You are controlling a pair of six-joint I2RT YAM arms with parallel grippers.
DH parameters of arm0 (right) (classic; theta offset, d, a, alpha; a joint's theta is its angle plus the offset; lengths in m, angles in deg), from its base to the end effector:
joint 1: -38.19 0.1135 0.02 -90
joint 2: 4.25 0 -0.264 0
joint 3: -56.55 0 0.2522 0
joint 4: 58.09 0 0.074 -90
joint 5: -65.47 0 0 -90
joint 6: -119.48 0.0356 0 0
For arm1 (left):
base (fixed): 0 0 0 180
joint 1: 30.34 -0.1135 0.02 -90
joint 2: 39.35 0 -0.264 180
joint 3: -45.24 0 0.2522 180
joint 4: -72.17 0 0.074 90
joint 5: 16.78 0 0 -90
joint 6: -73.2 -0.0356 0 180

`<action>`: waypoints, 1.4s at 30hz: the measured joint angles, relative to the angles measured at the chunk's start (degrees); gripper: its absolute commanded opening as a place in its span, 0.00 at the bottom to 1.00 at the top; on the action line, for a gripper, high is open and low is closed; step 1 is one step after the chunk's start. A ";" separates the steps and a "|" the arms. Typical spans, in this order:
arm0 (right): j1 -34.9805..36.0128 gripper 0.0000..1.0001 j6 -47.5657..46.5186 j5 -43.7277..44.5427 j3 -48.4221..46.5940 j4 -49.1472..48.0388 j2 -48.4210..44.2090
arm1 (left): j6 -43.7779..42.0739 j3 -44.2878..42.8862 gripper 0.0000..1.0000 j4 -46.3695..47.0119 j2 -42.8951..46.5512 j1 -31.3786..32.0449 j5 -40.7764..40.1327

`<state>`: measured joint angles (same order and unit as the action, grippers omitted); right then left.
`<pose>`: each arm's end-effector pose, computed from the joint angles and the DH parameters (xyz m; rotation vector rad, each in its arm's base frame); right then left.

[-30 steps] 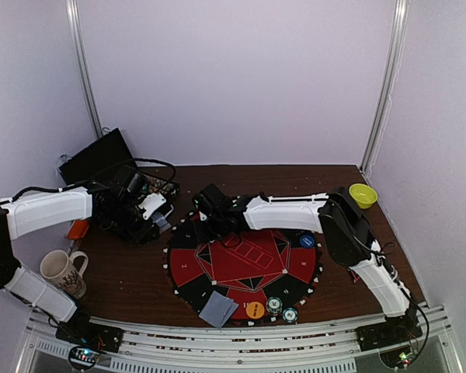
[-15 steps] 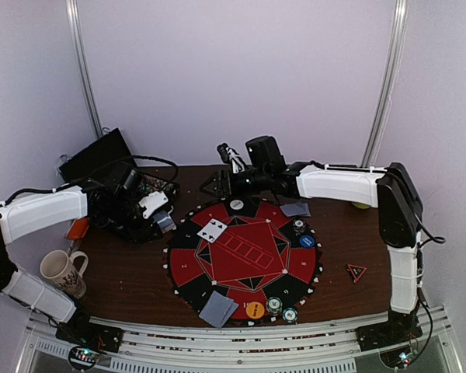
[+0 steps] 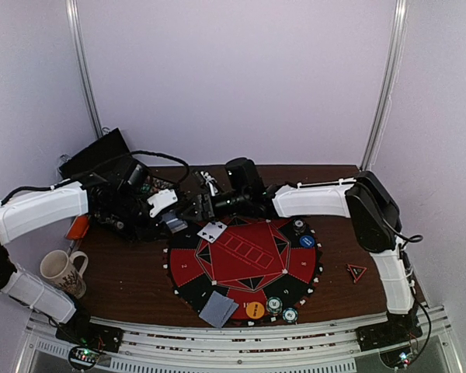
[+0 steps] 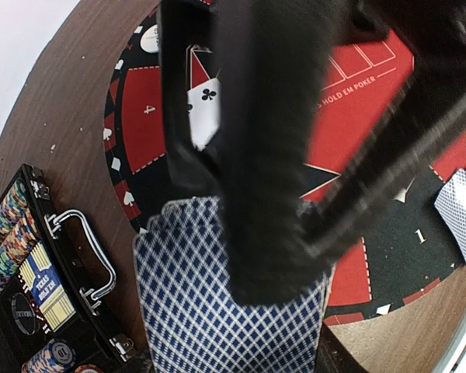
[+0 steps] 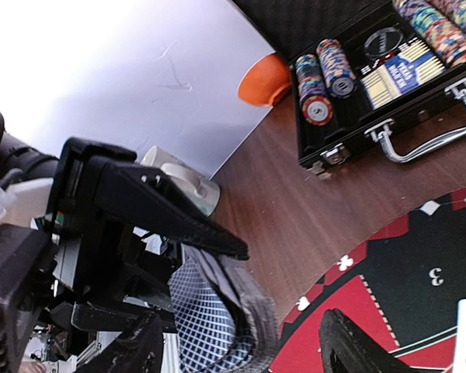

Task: Distribute texas hold em gaming equipment
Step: Pick up the poker card from the face-down deck piles.

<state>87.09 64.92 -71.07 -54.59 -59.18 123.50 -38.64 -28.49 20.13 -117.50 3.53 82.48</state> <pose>0.3212 0.4075 0.2238 -0.9028 1.9510 1.6941 0.2272 -0.1594 0.2615 1.2521 2.2355 -0.2872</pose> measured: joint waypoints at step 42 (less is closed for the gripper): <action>-0.59 0.06 -9.70 2.32 -6.99 13.86 2.67 | -2.71 -1.57 0.48 -3.41 -1.36 1.09 -3.96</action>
<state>86.50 55.22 -68.76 -61.59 -45.32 126.16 -41.36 -30.06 16.72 -118.86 4.62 78.52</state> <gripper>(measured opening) 0.115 0.481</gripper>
